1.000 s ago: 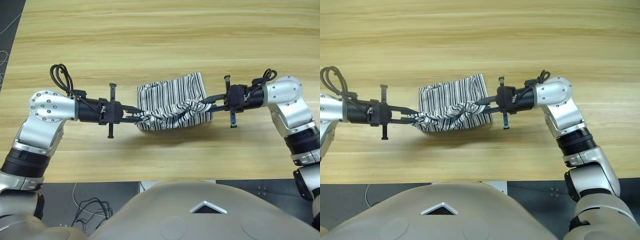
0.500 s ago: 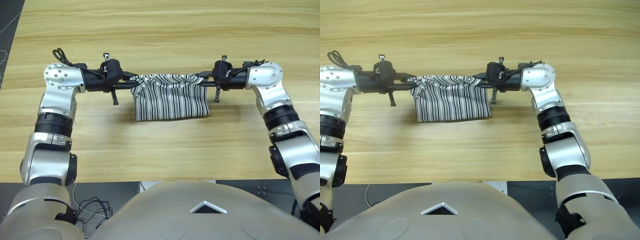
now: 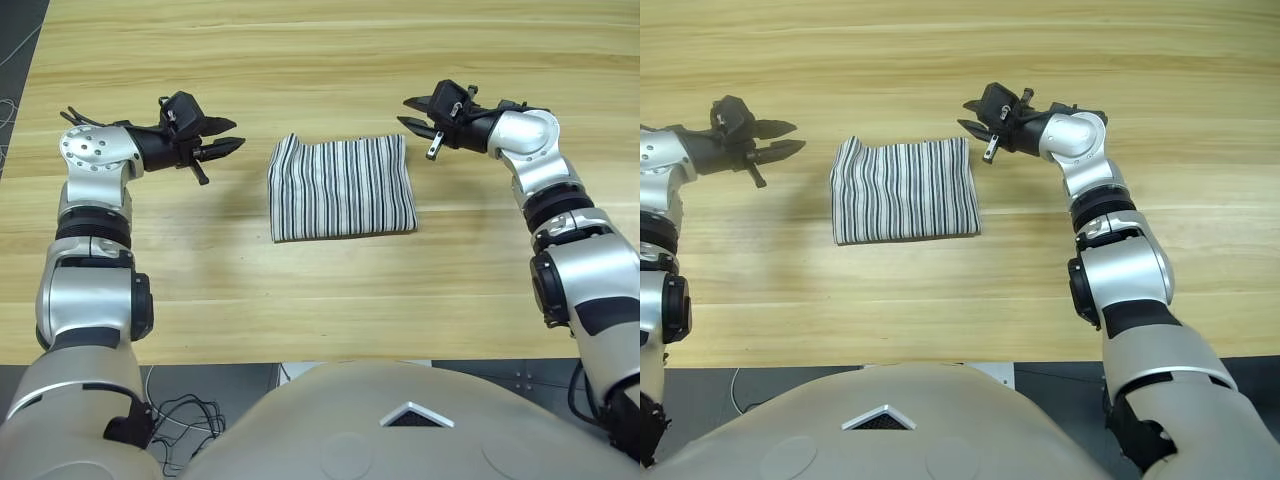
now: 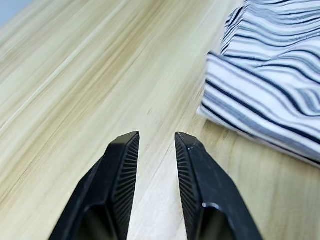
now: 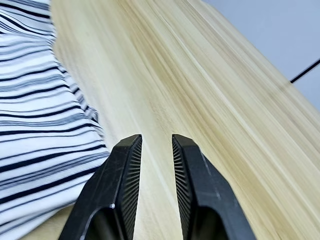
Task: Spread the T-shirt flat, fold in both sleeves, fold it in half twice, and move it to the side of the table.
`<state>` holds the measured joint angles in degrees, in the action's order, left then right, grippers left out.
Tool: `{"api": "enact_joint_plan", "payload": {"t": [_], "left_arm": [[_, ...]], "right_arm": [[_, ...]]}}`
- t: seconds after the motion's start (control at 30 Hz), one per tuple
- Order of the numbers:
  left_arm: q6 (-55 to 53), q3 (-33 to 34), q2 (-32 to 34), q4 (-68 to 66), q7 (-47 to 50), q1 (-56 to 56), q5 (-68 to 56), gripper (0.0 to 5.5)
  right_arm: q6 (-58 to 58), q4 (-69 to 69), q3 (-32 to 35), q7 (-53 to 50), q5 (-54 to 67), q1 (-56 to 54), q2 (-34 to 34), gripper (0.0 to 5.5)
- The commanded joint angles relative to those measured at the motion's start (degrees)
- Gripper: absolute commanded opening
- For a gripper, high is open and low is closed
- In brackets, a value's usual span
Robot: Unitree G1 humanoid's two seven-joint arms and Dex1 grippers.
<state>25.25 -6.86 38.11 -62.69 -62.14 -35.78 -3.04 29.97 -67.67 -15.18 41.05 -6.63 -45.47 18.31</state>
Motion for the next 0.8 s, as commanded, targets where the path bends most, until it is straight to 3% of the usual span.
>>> {"api": "enact_joint_plan", "payload": {"t": [0.03,0.23,0.33,0.47,0.63,0.73,0.8], "left_arm": [[2.7,1.7,0.3,3.6,-2.0,-0.4,-0.8,1.32],[0.4,2.3,-1.1,16.3,-5.9,4.8,-4.1,1.32],[0.4,2.4,-0.9,16.9,-4.7,5.6,-3.0,1.32],[0.5,3.1,-0.4,18.0,-4.5,7.0,-3.2,1.32],[1.5,3.4,-1.5,20.1,-4.6,8.9,-4.1,1.32],[1.3,4.2,-2.6,23.1,-4.4,9.9,-5.7,1.32],[1.0,5.6,-3.8,25.9,-3.0,11.0,-7.8,1.32]], "right_arm": [[1.3,1.5,2.1,0.6,0.5,-0.7,0.8,1.11],[0.7,19.3,2.3,14.4,9.9,8.4,-4.6,1.11],[0.0,21.5,-0.1,14.1,8.3,10.5,-8.3,1.11],[-1.8,14.0,-3.3,10.0,3.1,8.7,-13.0,1.11],[-8.7,-1.8,-8.3,-3.9,-7.8,2.7,-17.2,1.11],[-12.4,-6.6,-11.7,-7.9,-13.2,0.8,-16.5,1.11],[-14.5,-8.2,-13.9,-9.0,-16.7,0.3,-11.9,1.11]]}}
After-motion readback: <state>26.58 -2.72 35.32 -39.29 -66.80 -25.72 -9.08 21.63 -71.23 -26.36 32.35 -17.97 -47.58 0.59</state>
